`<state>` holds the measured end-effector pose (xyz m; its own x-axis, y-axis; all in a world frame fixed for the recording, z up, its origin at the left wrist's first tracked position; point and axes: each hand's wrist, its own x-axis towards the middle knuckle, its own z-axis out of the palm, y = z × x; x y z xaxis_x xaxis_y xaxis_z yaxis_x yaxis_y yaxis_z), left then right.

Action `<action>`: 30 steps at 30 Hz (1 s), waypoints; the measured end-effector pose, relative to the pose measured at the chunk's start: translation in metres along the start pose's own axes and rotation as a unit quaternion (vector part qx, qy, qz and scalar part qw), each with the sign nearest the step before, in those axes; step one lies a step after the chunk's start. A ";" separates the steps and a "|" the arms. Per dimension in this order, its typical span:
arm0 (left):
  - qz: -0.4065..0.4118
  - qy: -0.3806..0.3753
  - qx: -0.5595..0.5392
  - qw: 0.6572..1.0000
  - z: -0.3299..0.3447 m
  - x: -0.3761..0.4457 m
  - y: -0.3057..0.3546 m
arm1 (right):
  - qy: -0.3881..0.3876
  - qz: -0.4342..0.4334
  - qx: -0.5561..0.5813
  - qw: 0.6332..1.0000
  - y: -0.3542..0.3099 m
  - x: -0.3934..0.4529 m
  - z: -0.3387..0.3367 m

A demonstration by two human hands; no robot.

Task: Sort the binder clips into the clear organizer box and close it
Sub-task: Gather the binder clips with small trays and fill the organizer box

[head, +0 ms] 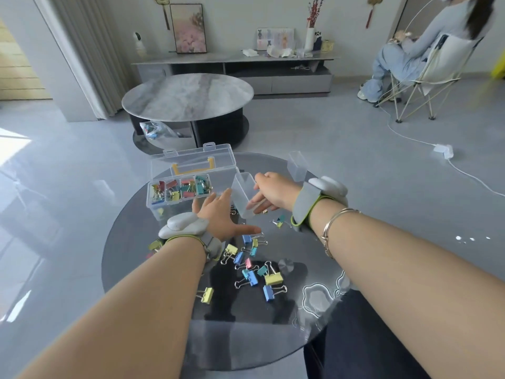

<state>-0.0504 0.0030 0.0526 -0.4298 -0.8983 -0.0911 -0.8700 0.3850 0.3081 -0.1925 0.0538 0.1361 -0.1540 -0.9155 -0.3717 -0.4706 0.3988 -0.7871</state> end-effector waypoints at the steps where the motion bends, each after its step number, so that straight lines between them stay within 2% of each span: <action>1: -0.008 0.012 -0.005 1.000 -0.001 -0.017 -0.005 | -0.016 -0.002 -0.004 1.000 -0.002 -0.014 0.010; 8: -0.016 0.092 -0.034 0.995 -0.010 -0.053 -0.021 | -0.065 -0.030 -0.056 0.996 -0.007 -0.040 0.029; 13: -0.009 0.099 -0.032 0.994 -0.021 -0.062 -0.032 | -0.077 -0.053 -0.056 0.994 -0.014 -0.037 0.038; 15: -0.009 0.094 -0.036 0.995 -0.023 -0.064 -0.038 | -0.051 -0.061 -0.029 0.996 -0.013 -0.033 0.036; 18: -0.010 0.096 -0.052 0.994 -0.021 -0.061 -0.053 | 0.048 -0.074 -0.006 0.996 -0.001 -0.012 0.032; 21: -0.015 0.095 -0.046 0.994 -0.014 -0.051 -0.075 | 0.112 -0.053 -0.072 0.990 0.028 0.019 0.028; 26: -0.014 0.083 -0.046 0.995 -0.011 -0.023 -0.101 | 0.091 -0.065 -0.247 0.962 0.076 0.070 0.036; 30: 0.015 0.081 -0.043 0.996 -0.006 -0.006 -0.104 | 0.075 -0.044 -0.304 0.949 0.085 0.111 0.041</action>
<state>0.0441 -0.0328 0.0269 -0.4054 -0.9114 0.0709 -0.8302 0.3995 0.3888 -0.2141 -0.0114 0.0077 -0.1903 -0.9596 -0.2074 -0.8944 0.2566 -0.3663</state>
